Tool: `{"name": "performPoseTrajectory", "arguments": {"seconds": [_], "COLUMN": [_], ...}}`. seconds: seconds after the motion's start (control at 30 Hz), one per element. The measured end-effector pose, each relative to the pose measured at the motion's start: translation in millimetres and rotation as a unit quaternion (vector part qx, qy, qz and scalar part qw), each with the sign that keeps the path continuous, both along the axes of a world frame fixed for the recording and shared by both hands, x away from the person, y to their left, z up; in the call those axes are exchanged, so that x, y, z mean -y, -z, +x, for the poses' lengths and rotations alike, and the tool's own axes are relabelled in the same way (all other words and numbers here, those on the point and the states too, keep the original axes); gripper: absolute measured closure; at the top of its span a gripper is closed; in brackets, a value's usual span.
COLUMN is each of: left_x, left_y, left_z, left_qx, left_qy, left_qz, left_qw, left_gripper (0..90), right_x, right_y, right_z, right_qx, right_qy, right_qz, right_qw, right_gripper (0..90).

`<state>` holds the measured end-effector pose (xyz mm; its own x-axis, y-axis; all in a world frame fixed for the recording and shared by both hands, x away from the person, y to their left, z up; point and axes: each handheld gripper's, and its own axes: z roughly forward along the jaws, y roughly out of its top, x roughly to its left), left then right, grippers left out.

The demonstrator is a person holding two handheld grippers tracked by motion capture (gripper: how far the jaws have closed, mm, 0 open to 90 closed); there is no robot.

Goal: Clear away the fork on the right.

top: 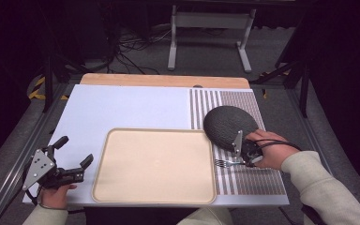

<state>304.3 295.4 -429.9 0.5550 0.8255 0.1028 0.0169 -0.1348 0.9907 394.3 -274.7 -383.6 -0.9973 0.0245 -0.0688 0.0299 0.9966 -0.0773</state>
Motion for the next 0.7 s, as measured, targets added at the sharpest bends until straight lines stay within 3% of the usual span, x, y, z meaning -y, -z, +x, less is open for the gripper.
{"name": "performPoseTrajectory", "arguments": {"seconds": [0.4, 0.5, 0.7], "left_x": [0.2, 0.1, -0.1], "left_y": [0.1, 0.1, -0.1], "left_z": [0.0, 0.0, -0.2], "left_qx": [0.0, -0.001, 0.0], "left_qy": [-0.001, -0.001, -0.002], "left_qz": [0.0, -0.001, -0.001], "left_qw": [1.0, 1.0, 1.0], "left_gripper": [0.8, 0.8, 0.8], "right_x": [-1.9, -3.8, -6.9], "right_y": [-24.4, -32.4, -40.2], "right_z": [0.5, 0.9, 1.9], "right_qx": [0.021, 0.03, 0.042], "right_qy": [0.028, 0.039, 0.042], "right_qz": [0.018, 0.032, 0.043], "right_qw": [0.9992, 0.9983, 0.9973], "right_gripper": [77.6, 77.6, 77.6]}}
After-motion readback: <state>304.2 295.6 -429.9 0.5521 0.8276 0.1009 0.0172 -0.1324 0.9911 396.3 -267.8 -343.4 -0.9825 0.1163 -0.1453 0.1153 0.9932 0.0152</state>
